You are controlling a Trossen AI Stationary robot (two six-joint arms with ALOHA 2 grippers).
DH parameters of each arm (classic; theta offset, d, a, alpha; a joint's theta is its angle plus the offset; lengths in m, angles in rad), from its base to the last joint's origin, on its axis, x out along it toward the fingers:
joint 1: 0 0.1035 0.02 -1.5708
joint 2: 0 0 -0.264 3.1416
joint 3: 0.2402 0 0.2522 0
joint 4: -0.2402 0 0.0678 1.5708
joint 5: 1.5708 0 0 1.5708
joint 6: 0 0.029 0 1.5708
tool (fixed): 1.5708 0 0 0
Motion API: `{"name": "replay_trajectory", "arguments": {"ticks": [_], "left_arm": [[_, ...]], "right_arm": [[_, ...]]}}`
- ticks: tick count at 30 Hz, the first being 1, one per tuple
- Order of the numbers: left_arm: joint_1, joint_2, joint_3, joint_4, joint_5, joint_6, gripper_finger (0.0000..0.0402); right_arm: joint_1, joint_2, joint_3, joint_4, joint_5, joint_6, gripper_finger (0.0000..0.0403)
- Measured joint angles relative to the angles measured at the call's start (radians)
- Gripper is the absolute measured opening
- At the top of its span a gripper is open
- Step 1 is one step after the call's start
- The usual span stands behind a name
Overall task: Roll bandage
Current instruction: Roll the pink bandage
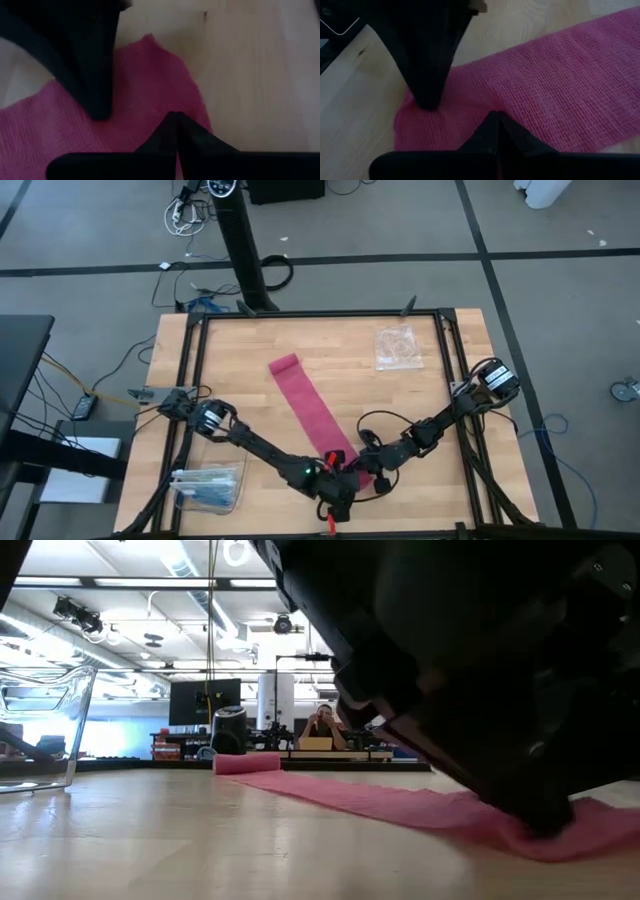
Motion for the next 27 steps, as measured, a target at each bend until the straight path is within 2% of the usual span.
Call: {"name": "replay_trajectory", "arguments": {"ticks": [27], "left_arm": [[-0.060,0.002,0.009,0.067,0.002,-0.040,0.0007]], "right_arm": [[0.000,0.000,-0.002,-0.006,0.006,-0.001,0.0000]]}}
